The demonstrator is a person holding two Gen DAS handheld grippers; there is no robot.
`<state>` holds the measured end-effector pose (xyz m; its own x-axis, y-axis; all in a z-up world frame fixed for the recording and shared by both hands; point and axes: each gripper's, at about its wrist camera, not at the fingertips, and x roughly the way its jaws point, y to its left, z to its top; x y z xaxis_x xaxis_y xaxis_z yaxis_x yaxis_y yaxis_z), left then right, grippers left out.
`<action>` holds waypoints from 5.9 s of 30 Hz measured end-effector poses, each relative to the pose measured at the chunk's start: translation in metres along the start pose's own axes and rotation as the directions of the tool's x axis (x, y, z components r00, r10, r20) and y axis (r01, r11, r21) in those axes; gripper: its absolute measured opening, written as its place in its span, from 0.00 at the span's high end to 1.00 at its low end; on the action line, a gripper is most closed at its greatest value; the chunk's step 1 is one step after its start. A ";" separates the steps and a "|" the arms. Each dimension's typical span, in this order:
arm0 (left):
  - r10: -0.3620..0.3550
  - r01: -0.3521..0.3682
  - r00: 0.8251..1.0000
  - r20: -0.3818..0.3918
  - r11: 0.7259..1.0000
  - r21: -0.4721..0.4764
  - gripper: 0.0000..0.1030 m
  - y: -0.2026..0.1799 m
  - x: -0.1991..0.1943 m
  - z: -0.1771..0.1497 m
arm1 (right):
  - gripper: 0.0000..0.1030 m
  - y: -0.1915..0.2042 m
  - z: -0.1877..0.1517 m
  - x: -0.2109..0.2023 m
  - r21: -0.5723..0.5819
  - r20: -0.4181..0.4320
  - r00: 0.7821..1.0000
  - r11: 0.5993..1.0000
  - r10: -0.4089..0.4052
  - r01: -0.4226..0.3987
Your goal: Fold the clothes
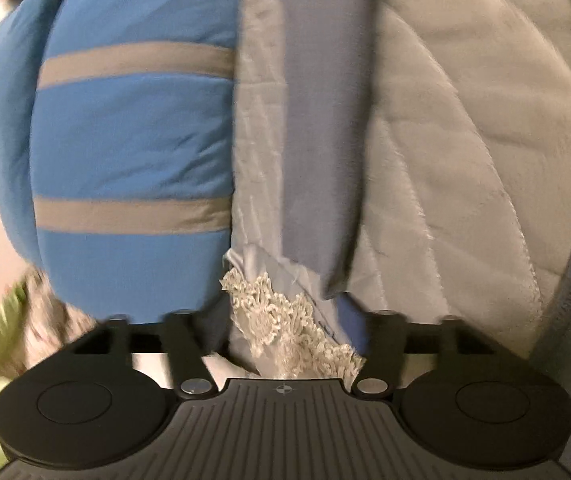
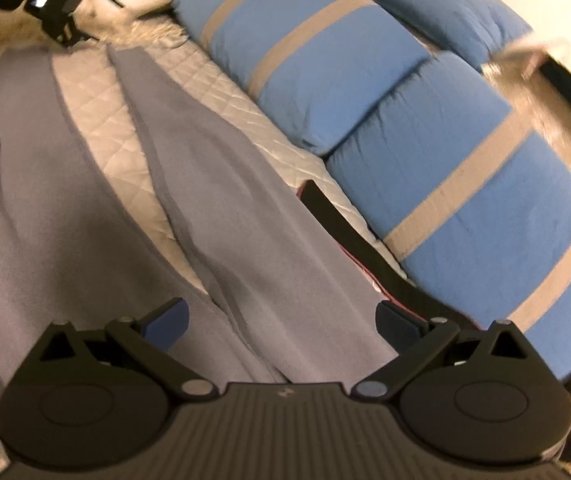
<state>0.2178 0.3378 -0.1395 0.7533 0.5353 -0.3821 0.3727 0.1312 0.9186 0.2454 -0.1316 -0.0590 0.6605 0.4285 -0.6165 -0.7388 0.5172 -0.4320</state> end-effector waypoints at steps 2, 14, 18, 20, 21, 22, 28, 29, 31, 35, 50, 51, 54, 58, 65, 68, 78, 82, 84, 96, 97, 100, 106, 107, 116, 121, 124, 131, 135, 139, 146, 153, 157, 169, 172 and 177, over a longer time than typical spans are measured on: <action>-0.034 0.035 0.999 0.017 0.994 -0.102 0.36 0.020 -0.004 -0.002 | 0.00 -0.015 -0.008 -0.004 0.051 0.013 1.000 0.998 0.026 -0.026; -0.236 0.337 0.941 0.244 0.735 -0.588 0.20 0.093 0.004 0.007 | 0.00 -0.092 -0.057 0.002 0.295 -0.113 0.993 0.956 0.030 0.005; -0.249 0.393 0.919 0.304 0.626 -0.674 0.20 0.097 0.021 0.012 | 0.00 -0.115 -0.072 0.006 0.368 -0.130 0.990 0.930 0.058 -0.006; -0.262 0.414 0.910 0.321 0.585 -0.698 0.20 0.096 0.035 0.016 | 0.00 -0.126 -0.080 0.009 0.400 -0.115 0.991 0.916 0.068 -0.016; -0.269 0.423 0.906 0.326 0.566 -0.708 0.20 0.095 0.043 0.018 | 0.00 -0.132 -0.085 0.010 0.416 -0.107 0.992 0.909 0.072 -0.021; -0.276 0.430 0.903 0.329 0.553 -0.714 0.20 0.094 0.051 0.020 | 0.00 -0.138 -0.089 0.011 0.431 -0.099 0.992 0.902 0.077 -0.027; -0.359 0.470 0.874 0.327 0.455 -0.757 0.20 0.083 0.100 0.018 | 0.00 -0.170 -0.114 0.013 0.490 -0.054 0.993 0.869 0.102 -0.063; -0.367 0.473 0.870 0.329 0.431 -0.769 0.20 0.083 0.107 0.016 | 0.00 -0.175 -0.117 0.013 0.494 -0.050 0.993 0.867 0.103 -0.065; -0.381 0.479 0.860 0.338 0.377 -0.793 0.21 0.084 0.118 0.011 | 0.00 -0.182 -0.125 0.011 0.484 -0.046 0.994 0.873 0.098 -0.064; -0.426 0.505 0.824 0.373 0.257 -0.824 0.56 0.088 0.127 0.003 | 0.00 -0.195 -0.141 0.011 0.475 -0.066 0.996 0.880 0.056 -0.018; -0.382 0.350 0.897 0.221 0.309 -0.885 0.92 0.087 0.111 0.030 | 0.18 -0.278 -0.198 0.050 0.638 -0.126 0.985 0.750 -0.121 0.174; -0.381 0.344 0.899 0.215 0.311 -0.886 0.92 0.087 0.110 0.031 | 0.21 -0.283 -0.198 0.056 0.646 -0.128 0.985 0.744 -0.115 0.171; -0.377 0.331 0.904 0.202 0.318 -0.889 0.92 0.088 0.109 0.034 | 0.39 -0.294 -0.200 0.074 0.668 -0.142 0.986 0.727 -0.088 0.161; -0.376 0.328 0.905 0.200 0.316 -0.890 0.92 0.090 0.106 0.035 | 0.94 -0.295 -0.203 0.091 0.668 -0.169 0.985 0.730 -0.036 0.141; -0.360 0.327 0.909 0.212 0.298 -0.897 0.94 0.091 0.106 0.031 | 0.99 -0.282 -0.193 0.065 0.640 -0.130 0.984 0.747 -0.121 0.176; -0.331 0.328 0.915 0.230 0.278 -0.903 0.94 0.096 0.098 0.025 | 0.99 -0.279 -0.185 0.043 0.635 -0.100 0.981 0.748 -0.166 0.191; -0.133 0.378 0.925 0.356 0.218 -0.900 0.94 0.128 0.022 -0.017 | 1.00 -0.231 -0.158 -0.101 0.559 0.046 0.960 0.803 -0.276 0.204; -0.062 0.408 0.913 0.403 0.182 -0.895 0.94 0.125 -0.021 -0.049 | 1.00 -0.190 -0.169 -0.162 0.524 0.096 0.955 0.830 -0.282 0.192; -0.032 0.424 0.905 0.425 0.168 -0.890 0.94 0.118 -0.044 -0.066 | 0.99 -0.166 -0.182 -0.186 0.501 0.108 0.957 0.846 -0.270 0.182; -0.116 0.492 0.868 0.482 0.087 -0.866 0.54 0.055 -0.126 -0.131 | 0.28 -0.074 -0.265 -0.200 0.315 -0.087 0.959 0.906 -0.270 0.284; -0.116 0.492 0.869 0.482 0.092 -0.866 0.50 0.057 -0.131 -0.130 | 0.27 -0.070 -0.266 -0.198 0.264 -0.103 0.954 0.917 -0.280 0.298; -0.132 0.486 0.872 0.471 0.140 -0.862 0.35 0.064 -0.147 -0.121 | 0.24 -0.060 -0.265 -0.185 0.104 -0.140 0.940 0.940 -0.311 0.326; -0.147 0.479 0.878 0.456 0.318 -0.818 0.27 0.080 -0.185 -0.055 | 0.24 -0.045 -0.262 -0.151 -0.130 -0.149 0.919 0.929 -0.364 0.347; -0.140 0.479 0.877 0.460 0.339 -0.810 0.27 0.083 -0.192 -0.042 | 0.24 -0.043 -0.261 -0.144 -0.165 -0.149 0.918 0.925 -0.368 0.344; -0.155 0.629 0.757 0.635 0.434 -0.644 0.26 0.076 -0.256 0.098 | 0.40 -0.028 -0.259 -0.101 -0.342 -0.115 0.892 0.860 -0.438 0.379; -0.262 0.702 0.678 0.687 0.510 -0.498 0.26 0.033 -0.267 0.187 | 0.89 -0.036 -0.246 -0.104 -0.333 -0.144 0.921 0.894 -0.362 0.300; -0.279 0.684 0.668 0.690 0.595 -0.422 0.26 0.006 -0.277 0.228 | 0.94 -0.052 -0.234 -0.110 -0.324 -0.137 0.929 0.902 -0.343 0.285; -0.310 0.593 0.672 0.672 0.769 -0.239 0.28 -0.042 -0.291 0.300 | 0.94 -0.089 -0.205 -0.120 -0.297 -0.086 0.932 0.902 -0.351 0.313; -0.343 0.592 0.685 0.643 0.777 -0.216 0.45 -0.054 -0.283 0.320 | 0.94 -0.098 -0.200 -0.126 -0.295 -0.071 0.935 0.903 -0.347 0.313; -0.300 0.514 0.754 0.585 0.823 -0.240 0.91 -0.060 -0.279 0.331 | 0.94 -0.090 -0.208 -0.131 -0.307 -0.075 0.938 0.903 -0.339 0.302; -0.198 0.392 0.774 0.601 0.896 -0.210 0.97 -0.059 -0.305 0.314 | 0.95 -0.069 -0.229 -0.139 -0.317 -0.101 0.946 0.911 -0.307 0.262; -0.220 0.353 0.771 0.598 0.929 -0.112 0.97 -0.081 -0.327 0.307 | 0.96 -0.042 -0.248 -0.140 -0.340 -0.140 0.949 0.914 -0.281 0.221; -0.232 0.352 0.768 0.597 0.931 -0.092 0.97 -0.087 -0.332 0.306 | 0.96 -0.035 -0.252 -0.148 -0.328 -0.149 0.950 0.920 -0.275 0.214; -0.263 0.342 0.772 0.578 0.939 -0.030 0.98 -0.105 -0.350 0.298 | 0.97 -0.027 -0.263 -0.152 -0.291 -0.193 0.949 0.938 -0.250 0.188; -0.273 0.337 0.774 0.571 0.941 -0.008 0.98 -0.106 -0.354 0.298 | 0.97 -0.025 -0.265 -0.149 -0.294 -0.199 0.947 0.937 -0.253 0.189; -0.320 0.375 0.779 0.540 0.927 0.008 0.97 -0.113 -0.346 0.306 | 0.97 -0.021 -0.269 -0.142 -0.292 -0.225 0.941 0.939 -0.252 0.181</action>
<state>0.0809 -0.1173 -0.1416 0.7601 -0.0757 -0.6454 0.6322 0.3161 0.7074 0.1317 -0.4029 -0.1397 0.7776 0.1061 -0.6198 -0.6131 0.3467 -0.7099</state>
